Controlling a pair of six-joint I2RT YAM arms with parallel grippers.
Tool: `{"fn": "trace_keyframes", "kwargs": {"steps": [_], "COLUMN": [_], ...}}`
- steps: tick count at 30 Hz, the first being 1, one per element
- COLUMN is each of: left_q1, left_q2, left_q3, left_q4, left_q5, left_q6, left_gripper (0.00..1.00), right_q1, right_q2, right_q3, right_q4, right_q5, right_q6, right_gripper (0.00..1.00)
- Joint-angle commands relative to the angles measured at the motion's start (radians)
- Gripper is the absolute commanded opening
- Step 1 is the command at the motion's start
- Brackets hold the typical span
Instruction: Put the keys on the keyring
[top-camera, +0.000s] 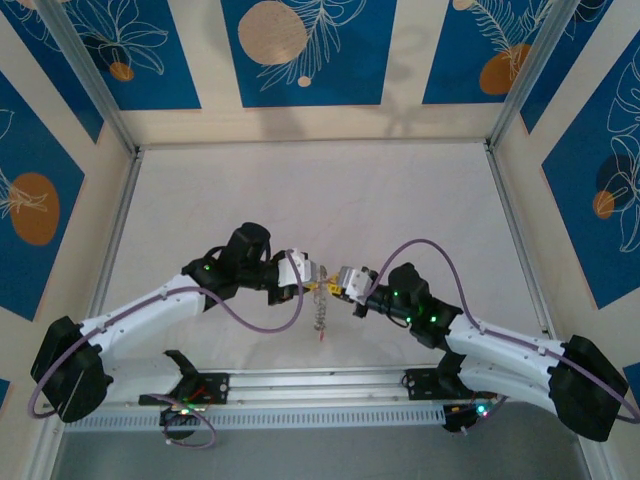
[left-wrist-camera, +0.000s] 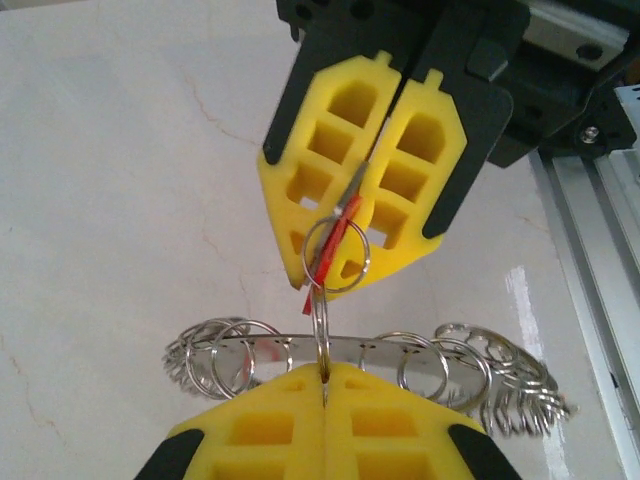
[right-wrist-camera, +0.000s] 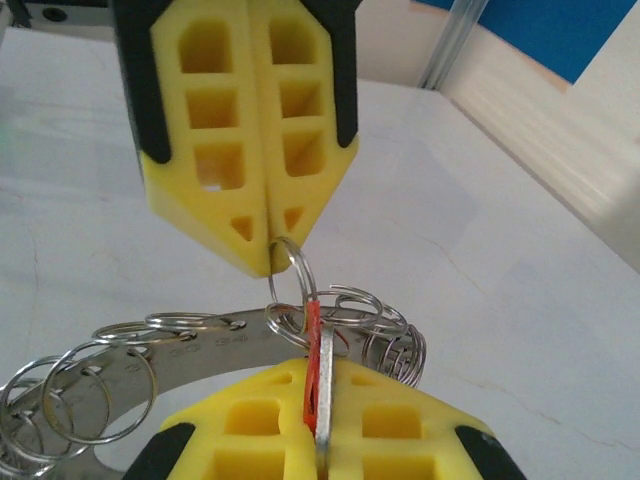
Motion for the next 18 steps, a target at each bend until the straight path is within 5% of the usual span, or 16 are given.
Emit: {"fn": "trace_keyframes", "kwargs": {"steps": [1,10,18], "left_q1": [-0.009,-0.020,-0.020], "left_q2": [0.005,0.013,0.009], "left_q3": [0.009,0.020,0.006], "left_q4": [-0.001,-0.014,0.014], "left_q5": [-0.017,-0.035,-0.107], "left_q6": [0.023,0.013,-0.036], "left_gripper": [0.00,0.00,0.00], "right_q1": [-0.019,-0.098,-0.091], "right_q2": [-0.015,0.032,0.083], "right_q3": [0.065,0.193,0.314], "right_q4": [-0.131,-0.390,-0.556], "right_q5": [-0.012,-0.128,-0.065], "right_q6": [-0.038,-0.153,-0.267], "right_gripper": [0.00,0.00,0.00]}}
